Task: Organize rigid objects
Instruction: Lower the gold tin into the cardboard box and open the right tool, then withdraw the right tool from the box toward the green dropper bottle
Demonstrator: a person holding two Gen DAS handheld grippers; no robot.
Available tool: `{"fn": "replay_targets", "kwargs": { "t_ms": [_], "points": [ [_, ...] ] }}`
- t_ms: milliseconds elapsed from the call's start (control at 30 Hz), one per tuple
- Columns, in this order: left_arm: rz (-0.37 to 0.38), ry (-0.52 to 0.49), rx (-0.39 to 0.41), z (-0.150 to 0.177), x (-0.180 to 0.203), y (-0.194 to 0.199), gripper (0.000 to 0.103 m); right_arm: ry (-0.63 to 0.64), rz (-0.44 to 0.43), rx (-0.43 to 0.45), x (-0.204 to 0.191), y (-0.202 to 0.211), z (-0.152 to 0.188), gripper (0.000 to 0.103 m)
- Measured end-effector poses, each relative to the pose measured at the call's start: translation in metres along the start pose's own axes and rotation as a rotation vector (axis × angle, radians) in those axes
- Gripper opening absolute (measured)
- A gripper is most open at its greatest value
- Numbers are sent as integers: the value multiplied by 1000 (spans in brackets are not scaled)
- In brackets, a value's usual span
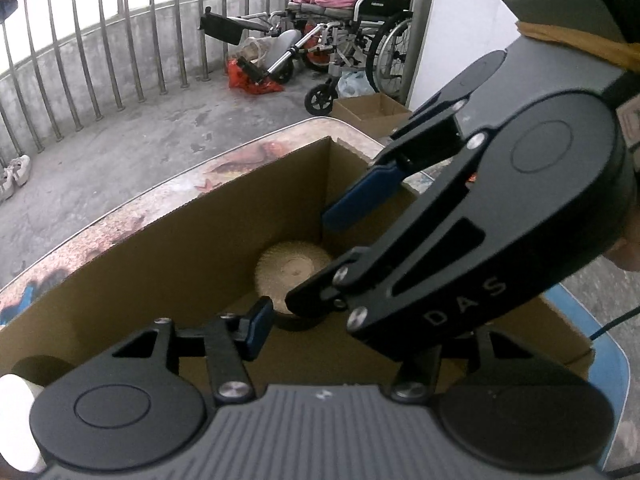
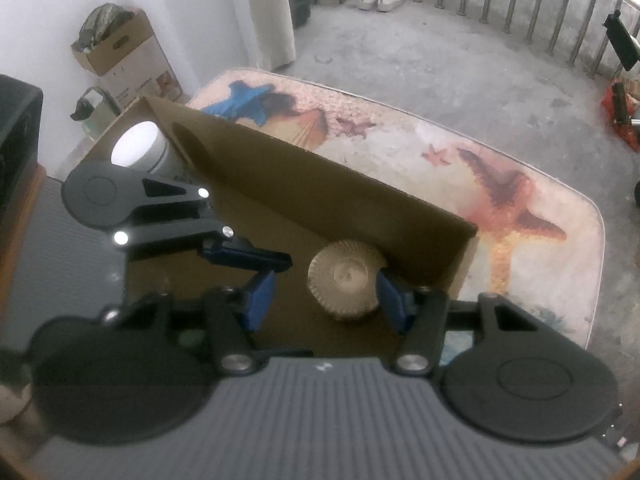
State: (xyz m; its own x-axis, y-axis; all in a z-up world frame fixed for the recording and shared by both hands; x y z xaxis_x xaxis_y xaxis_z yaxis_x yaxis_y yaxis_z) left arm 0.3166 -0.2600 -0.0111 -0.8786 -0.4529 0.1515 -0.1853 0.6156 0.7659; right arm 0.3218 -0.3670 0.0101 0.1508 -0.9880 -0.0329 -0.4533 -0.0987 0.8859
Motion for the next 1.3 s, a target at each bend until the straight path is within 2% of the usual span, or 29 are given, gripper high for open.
{"fn": "replay_targets", "kwargs": {
  "t_ms": [267, 367, 500, 733, 933, 1033, 1133, 1300],
  "points": [
    [-24, -13, 41, -1, 12, 25, 70, -46, -18, 42, 0, 22, 7, 55],
    [-38, -12, 73, -1, 18, 47, 75, -61, -24, 85, -5, 45, 13, 55],
    [-57, -5, 125, 8, 29, 90, 76, -98, -42, 166, -13, 91, 30, 55],
    [-84, -11, 231, 50, 60, 174, 79, -200, -75, 339, -28, 190, 90, 55],
    [-110, -1, 234, 108, 80, 209, 81, -289, -80, 411, -48, 241, 157, 56],
    [-118, 19, 210, 141, 89, 206, 82, -343, -109, 423, -62, 246, 196, 56],
    [-91, 19, 164, 166, 103, 189, 82, -403, -154, 395, -77, 229, 234, 56],
    [48, 19, 118, 189, 128, 151, 82, -549, -241, 260, -93, 167, 274, 56]
  ]
}}
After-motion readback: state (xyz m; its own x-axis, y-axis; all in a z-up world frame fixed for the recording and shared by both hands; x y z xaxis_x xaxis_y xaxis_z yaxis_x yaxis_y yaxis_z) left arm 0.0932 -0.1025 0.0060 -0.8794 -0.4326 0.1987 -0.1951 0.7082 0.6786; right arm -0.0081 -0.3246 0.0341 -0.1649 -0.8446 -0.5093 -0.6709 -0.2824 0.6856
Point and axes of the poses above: each gripper's, at about its wrist camera, not at the fingertips, and y roughly against the way its jaws point, x to its right, z to its underside, the point moved 2 cm from there along -y, roughly the way its jaws point, and after that the axes turned 6 degrees about z, right-handed, at the moved point
